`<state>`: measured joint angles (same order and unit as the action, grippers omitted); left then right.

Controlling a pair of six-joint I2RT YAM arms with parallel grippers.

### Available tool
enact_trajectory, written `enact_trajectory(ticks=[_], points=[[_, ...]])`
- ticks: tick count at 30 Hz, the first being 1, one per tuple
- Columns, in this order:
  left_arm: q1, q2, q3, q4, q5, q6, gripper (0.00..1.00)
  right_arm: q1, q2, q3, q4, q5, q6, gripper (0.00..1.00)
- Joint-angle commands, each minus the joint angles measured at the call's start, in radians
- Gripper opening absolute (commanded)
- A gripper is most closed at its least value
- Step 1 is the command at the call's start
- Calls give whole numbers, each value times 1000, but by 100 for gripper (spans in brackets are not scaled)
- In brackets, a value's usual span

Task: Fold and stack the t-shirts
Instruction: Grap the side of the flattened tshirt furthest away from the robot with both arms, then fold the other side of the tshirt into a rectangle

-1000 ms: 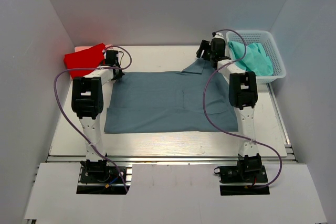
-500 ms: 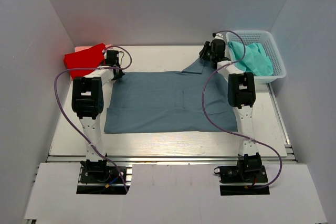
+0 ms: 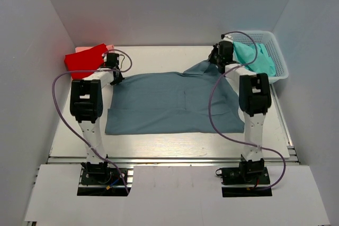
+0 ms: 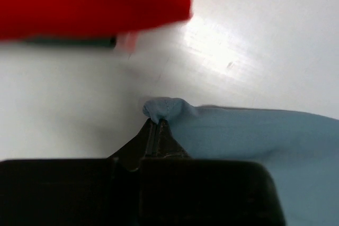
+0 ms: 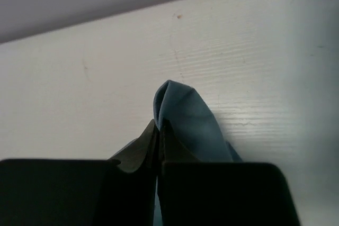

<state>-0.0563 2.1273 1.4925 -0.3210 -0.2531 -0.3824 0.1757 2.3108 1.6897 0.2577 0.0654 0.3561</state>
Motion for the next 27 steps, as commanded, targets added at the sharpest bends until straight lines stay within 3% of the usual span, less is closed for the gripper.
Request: enact_trajectory(ticks=[1,15,27], points=[[-5,-157,-86,0,-22,10,0,7,-209,-102,82,76,-6,0],[-5,-438,-362,51,47,8,0,8,-750,-545,-139,137,98,0],[-5,-664,-560,60,86,-44,0,8,-1007,-771,-334,151,164,0]])
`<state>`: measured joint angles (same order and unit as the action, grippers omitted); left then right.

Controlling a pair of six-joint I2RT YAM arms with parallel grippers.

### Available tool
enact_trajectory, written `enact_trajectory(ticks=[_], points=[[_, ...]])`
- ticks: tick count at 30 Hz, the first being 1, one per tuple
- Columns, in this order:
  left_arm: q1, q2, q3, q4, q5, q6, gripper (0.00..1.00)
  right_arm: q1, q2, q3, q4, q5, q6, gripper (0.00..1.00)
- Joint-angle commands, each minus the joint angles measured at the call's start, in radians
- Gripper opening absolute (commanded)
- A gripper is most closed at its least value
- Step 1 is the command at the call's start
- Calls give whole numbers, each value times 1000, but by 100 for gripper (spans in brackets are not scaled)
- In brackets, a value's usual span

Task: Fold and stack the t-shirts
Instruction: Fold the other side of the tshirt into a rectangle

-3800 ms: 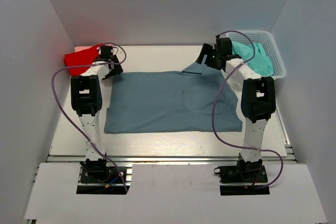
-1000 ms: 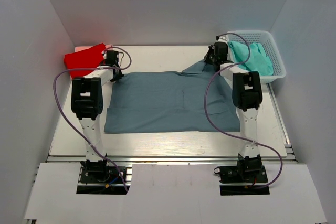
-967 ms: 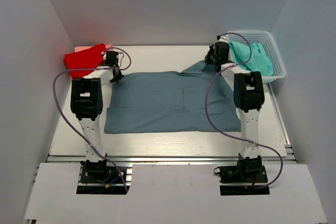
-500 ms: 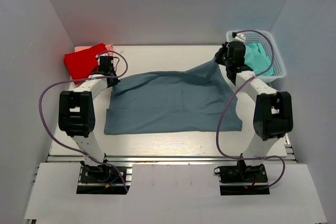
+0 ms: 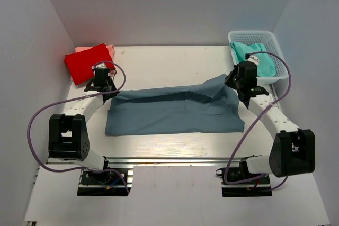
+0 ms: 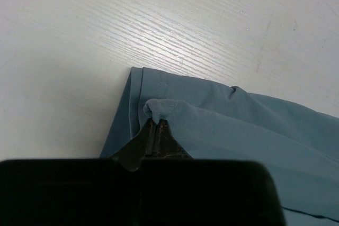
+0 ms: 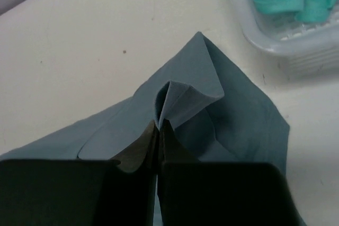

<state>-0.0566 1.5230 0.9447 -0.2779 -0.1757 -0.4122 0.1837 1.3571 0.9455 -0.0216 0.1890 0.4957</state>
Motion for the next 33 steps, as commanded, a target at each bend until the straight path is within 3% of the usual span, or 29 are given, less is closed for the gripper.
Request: enact_trajectory(ticks=[1,18,21,22,23,24,26,27,28,31,33], points=[[-5,-60,-12,6,8,-14,0,-1,-88,-33,-67,27,24,0],[-5,-133,-76,-70,10,-82,0,-3,-193,-122,-259,6,63,0],[-5,-168,-110,-125,-43,-132,0,-1,-200,-198,-281,-17,101,0],[-5,-178,-128,-177,-103,-187,12,-3,-200,-232,-308,-26,118,0],[4,-201,-129,-220,-125,-224,17,-3,-204,-260,-319,-34,132,13],[15,-213,-129,-269,-137,-256,17,-3,-222,-273,-333,-37,141,19],[15,-222,-83,-494,-252,-403,29,-4,-234,-309,-397,-28,170,25],[15,-234,-51,-577,-298,-452,44,-4,-252,-315,-420,-19,178,36],[15,-234,16,-709,-361,-529,78,-4,-268,-315,-431,-4,190,44],[15,-247,104,-758,-392,-548,98,-4,-305,-297,-397,64,176,49],[15,-256,115,-693,-357,-524,100,-4,-306,-269,-353,81,135,53]])
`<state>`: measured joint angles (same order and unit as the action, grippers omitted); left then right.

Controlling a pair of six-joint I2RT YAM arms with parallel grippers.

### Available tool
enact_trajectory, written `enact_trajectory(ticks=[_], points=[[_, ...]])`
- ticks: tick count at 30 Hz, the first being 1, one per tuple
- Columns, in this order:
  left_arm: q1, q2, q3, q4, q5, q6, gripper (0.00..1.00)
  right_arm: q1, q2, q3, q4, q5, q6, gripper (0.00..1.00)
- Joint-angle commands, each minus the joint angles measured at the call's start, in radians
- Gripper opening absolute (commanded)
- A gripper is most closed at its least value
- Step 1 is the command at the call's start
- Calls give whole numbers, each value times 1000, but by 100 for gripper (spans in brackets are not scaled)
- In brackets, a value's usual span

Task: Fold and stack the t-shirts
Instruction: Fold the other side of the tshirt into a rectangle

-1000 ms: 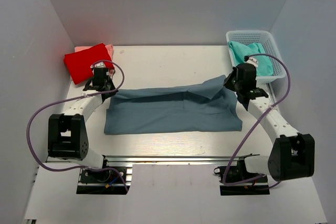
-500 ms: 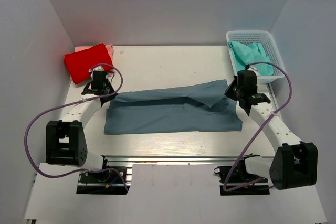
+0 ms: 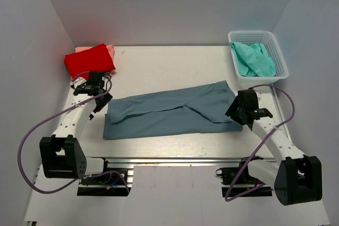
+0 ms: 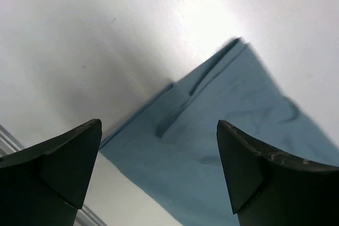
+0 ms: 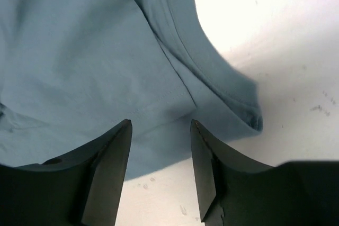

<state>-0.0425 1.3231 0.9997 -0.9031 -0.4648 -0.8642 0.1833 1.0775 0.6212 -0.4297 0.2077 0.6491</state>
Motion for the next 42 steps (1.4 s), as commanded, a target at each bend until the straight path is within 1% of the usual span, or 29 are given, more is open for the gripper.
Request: enact_trajectory(ticks=[1,2,3,4,5,6,7,8,9,10,11,12,14,15,17,19,23,25,28,30,31,33,34,35,36,37,42], points=[[-8,-65,69,-37,-34,-59,100,-4,-22,73,72,50,-34,55],[-8,-65,70,-4,-17,-21,100,-1,-15,83,87,32,-49,59],[-17,-74,60,88,12,13,100,-2,-14,103,106,18,-101,61],[-17,-74,36,139,87,43,100,-1,-14,104,123,1,-123,68],[-17,-74,19,197,133,109,100,1,-11,106,143,-16,-134,70],[-17,-53,-10,301,228,135,100,-2,-10,104,170,-45,-161,74],[-17,-38,-21,341,267,154,100,-1,-8,98,218,-71,-172,80],[-17,-18,-30,377,309,169,100,1,2,98,235,-114,-174,90],[-17,8,-39,435,403,201,100,4,24,86,279,-170,-172,90],[-17,34,-39,453,438,212,100,2,36,77,323,-197,-163,90],[-26,94,-39,472,478,223,100,5,76,77,336,-256,-154,90],[-26,122,-39,487,539,243,100,5,126,77,348,-299,-144,90],[-37,174,-39,497,563,243,100,2,182,104,370,-333,-123,90],[-37,213,-39,497,574,243,100,4,259,110,377,-349,-120,90],[-46,240,-39,452,562,243,100,2,312,136,381,-360,-111,90],[-46,252,-48,417,499,243,100,-1,343,138,393,-352,-111,90],[-46,297,-73,429,376,243,100,-4,404,144,366,-298,-105,90],[-24,333,-73,440,362,229,100,-7,443,143,361,-283,-95,90],[-23,421,-15,408,240,186,100,-11,505,161,292,-266,-72,90],[-23,480,71,330,125,153,100,-15,532,172,263,-252,-65,90],[-14,499,71,329,124,152,100,-16,536,169,259,-245,-68,90],[-1,528,117,268,62,113,100,-19,538,166,250,-229,-65,90],[0,554,149,206,23,67,100,-19,535,166,246,-212,-66,90],[12,564,163,169,6,38,100,-22,535,167,240,-212,-65,90],[24,564,175,143,-3,13,100,-22,536,169,235,-177,-68,90],[24,573,184,142,-3,13,100,-27,538,169,232,-162,-66,90],[44,504,185,162,-3,13,100,-34,568,178,224,-177,-77,90]])
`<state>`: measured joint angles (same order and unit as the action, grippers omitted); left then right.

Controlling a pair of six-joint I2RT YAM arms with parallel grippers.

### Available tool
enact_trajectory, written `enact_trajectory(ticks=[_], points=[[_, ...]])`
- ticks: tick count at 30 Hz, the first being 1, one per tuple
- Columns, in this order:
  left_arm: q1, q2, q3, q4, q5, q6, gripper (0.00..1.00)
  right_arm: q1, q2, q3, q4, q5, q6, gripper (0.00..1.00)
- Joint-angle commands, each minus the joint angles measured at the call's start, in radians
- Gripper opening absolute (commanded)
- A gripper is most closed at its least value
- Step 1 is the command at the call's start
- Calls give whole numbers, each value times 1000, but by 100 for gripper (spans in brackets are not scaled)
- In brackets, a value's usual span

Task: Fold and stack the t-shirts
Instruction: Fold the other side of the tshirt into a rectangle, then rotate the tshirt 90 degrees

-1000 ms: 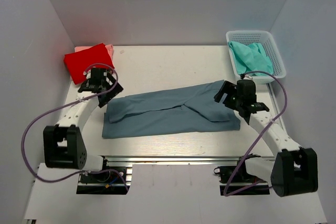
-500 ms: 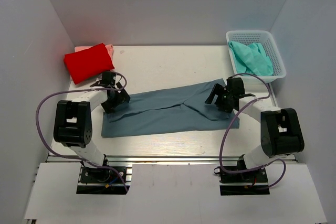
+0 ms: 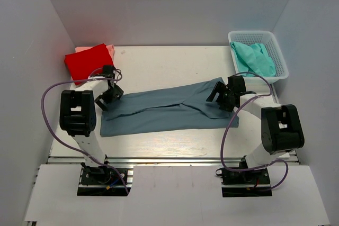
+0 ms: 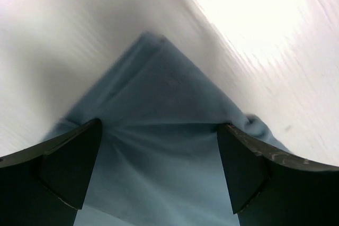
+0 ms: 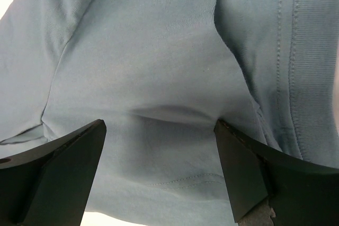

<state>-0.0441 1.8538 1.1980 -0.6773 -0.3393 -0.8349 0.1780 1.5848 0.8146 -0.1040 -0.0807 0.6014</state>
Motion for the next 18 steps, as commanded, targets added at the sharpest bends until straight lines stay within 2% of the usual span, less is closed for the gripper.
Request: enact_trajectory(ticks=[1,5,8,9,11,14,15,16,18], points=[[55,-40,-14,-64,-139,-17,100,-29,70,-15,-99,108,-32,90],[66,-73,18,-50,-178,3,100,-29,92,-8,-88,91,-52,90],[66,-73,72,-50,-147,57,100,-28,107,8,-63,19,-72,90],[66,-73,81,-25,-86,125,100,-28,113,12,-59,9,-77,90],[52,-73,98,37,-32,167,100,-29,136,47,-63,-7,-83,90],[39,-84,121,128,123,259,100,-26,175,96,-57,-16,-91,90],[39,-84,112,165,237,287,100,-28,194,131,-63,-1,-88,90],[39,-84,112,201,288,328,100,-25,228,150,-68,25,-86,90],[29,-93,86,264,383,344,100,-25,330,287,-131,50,-78,90]])
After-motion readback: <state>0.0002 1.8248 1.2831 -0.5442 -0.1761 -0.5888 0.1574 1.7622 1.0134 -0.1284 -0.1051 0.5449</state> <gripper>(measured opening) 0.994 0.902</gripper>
